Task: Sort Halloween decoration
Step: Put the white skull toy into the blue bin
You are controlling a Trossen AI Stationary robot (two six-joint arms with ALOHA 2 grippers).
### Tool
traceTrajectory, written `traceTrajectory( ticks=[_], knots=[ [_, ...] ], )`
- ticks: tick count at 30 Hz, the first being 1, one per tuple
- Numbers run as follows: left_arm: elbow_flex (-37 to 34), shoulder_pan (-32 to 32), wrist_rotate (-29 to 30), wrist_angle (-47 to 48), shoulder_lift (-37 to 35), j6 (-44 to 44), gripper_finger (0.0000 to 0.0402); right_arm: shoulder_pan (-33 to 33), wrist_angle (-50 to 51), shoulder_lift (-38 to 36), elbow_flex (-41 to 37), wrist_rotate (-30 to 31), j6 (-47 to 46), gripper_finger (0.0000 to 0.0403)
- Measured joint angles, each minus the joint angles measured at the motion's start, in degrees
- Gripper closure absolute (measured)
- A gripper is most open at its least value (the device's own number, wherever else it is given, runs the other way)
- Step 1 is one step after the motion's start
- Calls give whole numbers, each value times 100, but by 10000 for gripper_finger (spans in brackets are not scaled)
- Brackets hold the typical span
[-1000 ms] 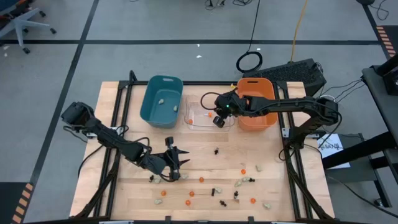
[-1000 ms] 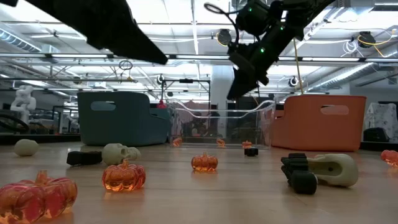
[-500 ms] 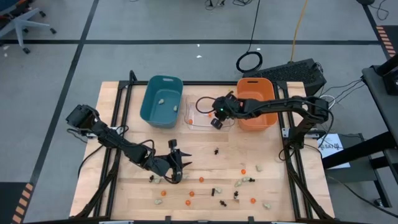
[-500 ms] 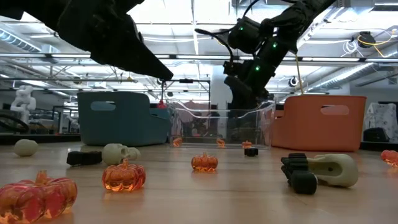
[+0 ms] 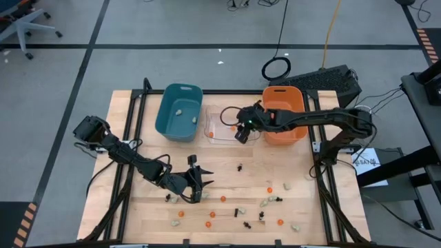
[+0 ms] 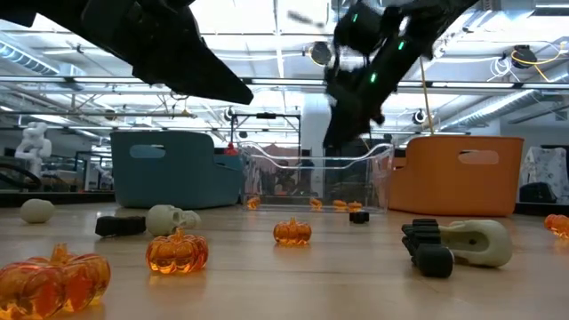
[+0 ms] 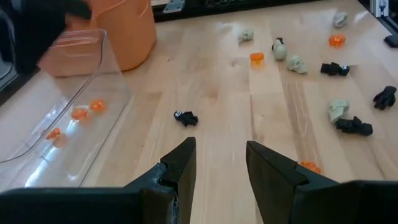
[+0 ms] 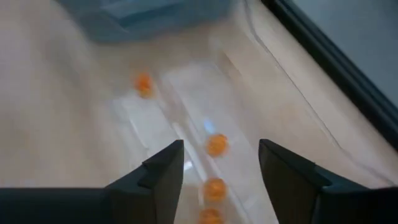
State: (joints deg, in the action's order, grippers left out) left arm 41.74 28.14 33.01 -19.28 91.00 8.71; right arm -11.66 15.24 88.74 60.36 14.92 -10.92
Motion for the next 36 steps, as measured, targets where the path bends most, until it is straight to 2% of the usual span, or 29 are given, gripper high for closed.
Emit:
traceTrajectory(
  ticks=[6,11,17,26,29,36],
  knots=[
    [0,21,-285,85,0,149,260,1015,-1,-695,2,17,368,213],
    [0,242,-454,374,0,176,260,2021,10,-759,-7,212,336,219],
    [0,513,-712,840,-2,695,260,3034,-331,-441,-301,1061,-41,220],
    [0,726,-890,1054,-2,894,259,3907,-1776,423,-611,1061,-19,220],
    [0,726,-904,1055,76,903,240,4015,-2018,709,-610,1060,-28,220],
    [79,715,-797,861,476,1054,157,4094,-2408,1237,-610,1059,-37,220]
  ],
)
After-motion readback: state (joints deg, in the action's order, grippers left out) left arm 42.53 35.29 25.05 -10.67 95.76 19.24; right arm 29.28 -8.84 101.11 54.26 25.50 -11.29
